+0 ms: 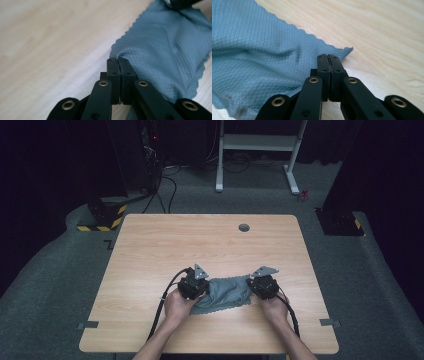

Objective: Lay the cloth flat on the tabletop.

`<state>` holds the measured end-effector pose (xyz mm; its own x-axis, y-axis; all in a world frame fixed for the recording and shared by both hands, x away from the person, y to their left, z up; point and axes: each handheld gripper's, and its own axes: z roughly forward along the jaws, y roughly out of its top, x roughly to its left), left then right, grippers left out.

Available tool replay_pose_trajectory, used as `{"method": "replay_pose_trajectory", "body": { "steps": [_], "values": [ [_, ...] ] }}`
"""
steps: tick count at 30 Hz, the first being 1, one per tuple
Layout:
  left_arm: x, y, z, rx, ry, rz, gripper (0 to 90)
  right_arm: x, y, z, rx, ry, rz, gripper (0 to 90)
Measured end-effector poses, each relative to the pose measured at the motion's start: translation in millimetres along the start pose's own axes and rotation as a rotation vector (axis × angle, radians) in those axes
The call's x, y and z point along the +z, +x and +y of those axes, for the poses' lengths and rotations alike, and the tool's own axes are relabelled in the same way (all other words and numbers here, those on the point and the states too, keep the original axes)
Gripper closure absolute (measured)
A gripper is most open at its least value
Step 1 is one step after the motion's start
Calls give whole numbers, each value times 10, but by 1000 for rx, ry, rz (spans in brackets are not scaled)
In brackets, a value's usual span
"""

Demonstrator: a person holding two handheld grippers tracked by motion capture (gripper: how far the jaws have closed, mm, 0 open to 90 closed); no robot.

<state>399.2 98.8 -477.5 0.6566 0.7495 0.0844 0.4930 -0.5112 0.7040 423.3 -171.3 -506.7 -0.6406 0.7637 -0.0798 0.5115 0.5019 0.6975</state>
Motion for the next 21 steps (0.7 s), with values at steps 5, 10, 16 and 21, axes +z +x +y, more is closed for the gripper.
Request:
{"method": "replay_pose_trajectory", "body": {
  "steps": [5,10,16,21],
  "values": [
    [-95,85,76,38,-21,70,881,-97,-8,75,-16,-54,-9,891],
    [82,166,27,9,37,79,797,-3,-44,120,-1,-17,-16,886],
    [112,191,-134,-46,47,64,637,70,-63,40,15,24,-7,820],
    [101,234,-205,-115,70,8,599,-16,-53,41,25,-10,10,765]
  ]
}}
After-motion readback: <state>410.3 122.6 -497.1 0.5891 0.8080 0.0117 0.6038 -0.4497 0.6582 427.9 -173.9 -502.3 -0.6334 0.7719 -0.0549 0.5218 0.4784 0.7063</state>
